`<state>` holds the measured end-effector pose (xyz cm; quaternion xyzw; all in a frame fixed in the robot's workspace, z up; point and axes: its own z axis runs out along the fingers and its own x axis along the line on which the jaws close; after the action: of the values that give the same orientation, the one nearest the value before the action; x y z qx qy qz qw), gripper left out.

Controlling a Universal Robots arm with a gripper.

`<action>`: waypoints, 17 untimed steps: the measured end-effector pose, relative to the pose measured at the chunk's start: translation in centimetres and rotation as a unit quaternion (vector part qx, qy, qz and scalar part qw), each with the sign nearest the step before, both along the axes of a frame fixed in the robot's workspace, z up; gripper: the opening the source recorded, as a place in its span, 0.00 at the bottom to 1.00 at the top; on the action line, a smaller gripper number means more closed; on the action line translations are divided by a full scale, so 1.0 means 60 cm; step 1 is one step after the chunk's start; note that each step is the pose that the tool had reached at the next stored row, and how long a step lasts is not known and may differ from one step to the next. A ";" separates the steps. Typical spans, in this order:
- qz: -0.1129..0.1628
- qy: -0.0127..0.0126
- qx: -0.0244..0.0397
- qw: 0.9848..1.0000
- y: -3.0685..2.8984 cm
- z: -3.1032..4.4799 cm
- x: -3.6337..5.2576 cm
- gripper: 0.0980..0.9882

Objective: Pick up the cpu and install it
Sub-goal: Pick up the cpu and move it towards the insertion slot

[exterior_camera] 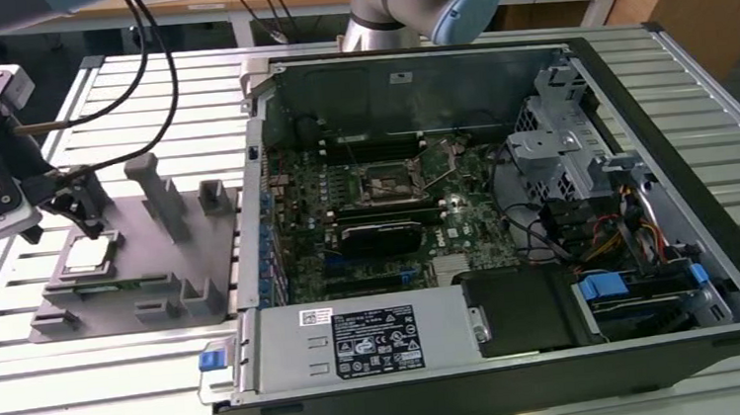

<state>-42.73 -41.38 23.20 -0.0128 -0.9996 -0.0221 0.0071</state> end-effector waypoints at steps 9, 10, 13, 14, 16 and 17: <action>0.000 0.000 0.000 1.000 0.0077 -0.024 -0.002 0.68; 0.000 0.000 0.000 1.000 0.0091 -0.027 -0.002 0.68; 0.000 0.000 0.000 1.000 0.0127 -0.036 -0.002 0.68; 0.000 0.000 0.000 1.000 0.0130 -0.039 -0.003 0.68; 0.000 0.000 -0.001 1.000 0.0132 -0.045 -0.003 0.68; 0.000 0.000 -0.001 1.000 0.0132 -0.048 -0.004 0.68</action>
<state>-42.97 -40.58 20.33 -0.0127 -0.9997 -0.0209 0.0072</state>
